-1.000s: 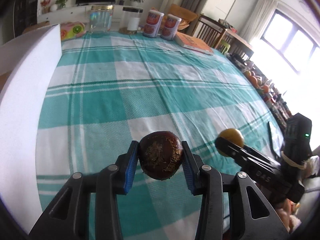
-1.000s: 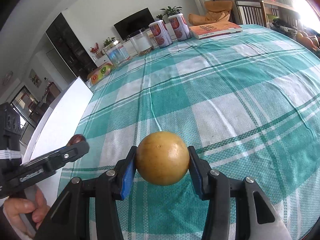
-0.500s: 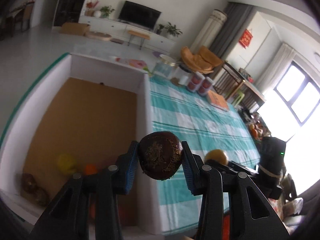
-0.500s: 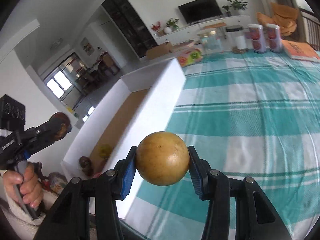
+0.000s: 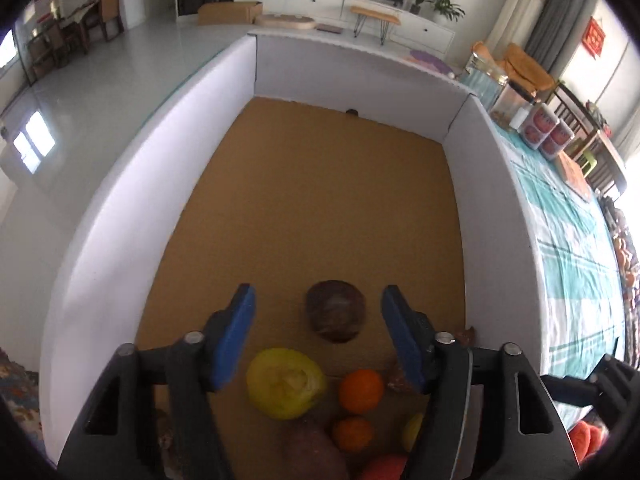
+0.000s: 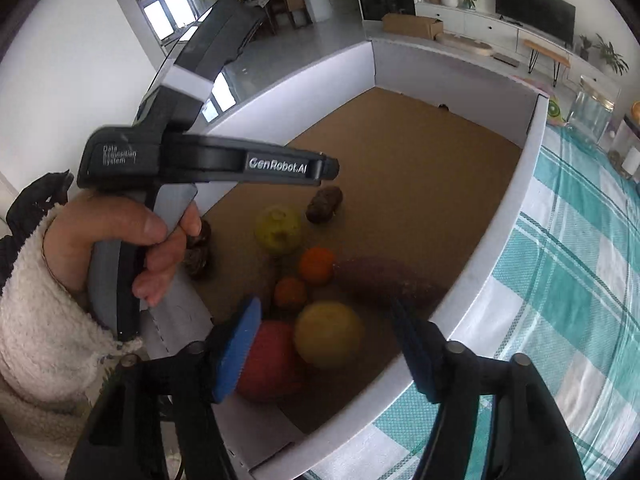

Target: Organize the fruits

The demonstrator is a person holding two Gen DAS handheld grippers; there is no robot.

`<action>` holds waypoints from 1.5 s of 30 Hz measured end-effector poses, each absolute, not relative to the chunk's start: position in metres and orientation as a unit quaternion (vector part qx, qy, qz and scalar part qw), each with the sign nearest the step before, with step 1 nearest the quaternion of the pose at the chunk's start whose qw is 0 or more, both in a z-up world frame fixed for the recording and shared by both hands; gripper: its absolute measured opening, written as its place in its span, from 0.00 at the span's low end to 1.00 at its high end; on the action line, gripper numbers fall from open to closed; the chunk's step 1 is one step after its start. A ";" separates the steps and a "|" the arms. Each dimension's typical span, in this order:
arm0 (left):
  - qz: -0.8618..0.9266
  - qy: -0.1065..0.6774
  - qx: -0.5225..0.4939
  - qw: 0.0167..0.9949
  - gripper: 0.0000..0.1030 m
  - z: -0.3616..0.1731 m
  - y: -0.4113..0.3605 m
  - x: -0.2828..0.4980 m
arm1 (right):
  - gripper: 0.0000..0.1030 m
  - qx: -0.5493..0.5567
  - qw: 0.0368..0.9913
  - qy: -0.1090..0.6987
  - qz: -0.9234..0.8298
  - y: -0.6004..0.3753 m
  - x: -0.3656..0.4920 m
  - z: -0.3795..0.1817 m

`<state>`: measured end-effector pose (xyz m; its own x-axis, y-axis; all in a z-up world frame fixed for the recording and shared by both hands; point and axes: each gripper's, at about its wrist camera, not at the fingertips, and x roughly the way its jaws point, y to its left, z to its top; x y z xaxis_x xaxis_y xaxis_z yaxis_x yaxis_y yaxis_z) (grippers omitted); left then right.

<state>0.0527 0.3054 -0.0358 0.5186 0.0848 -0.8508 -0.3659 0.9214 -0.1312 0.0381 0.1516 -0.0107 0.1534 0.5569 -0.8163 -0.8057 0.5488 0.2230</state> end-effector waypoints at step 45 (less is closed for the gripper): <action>0.285 0.415 -0.066 0.861 0.87 0.009 0.250 -0.068 | 0.96 -0.156 0.801 0.456 0.356 0.136 -0.003 0.018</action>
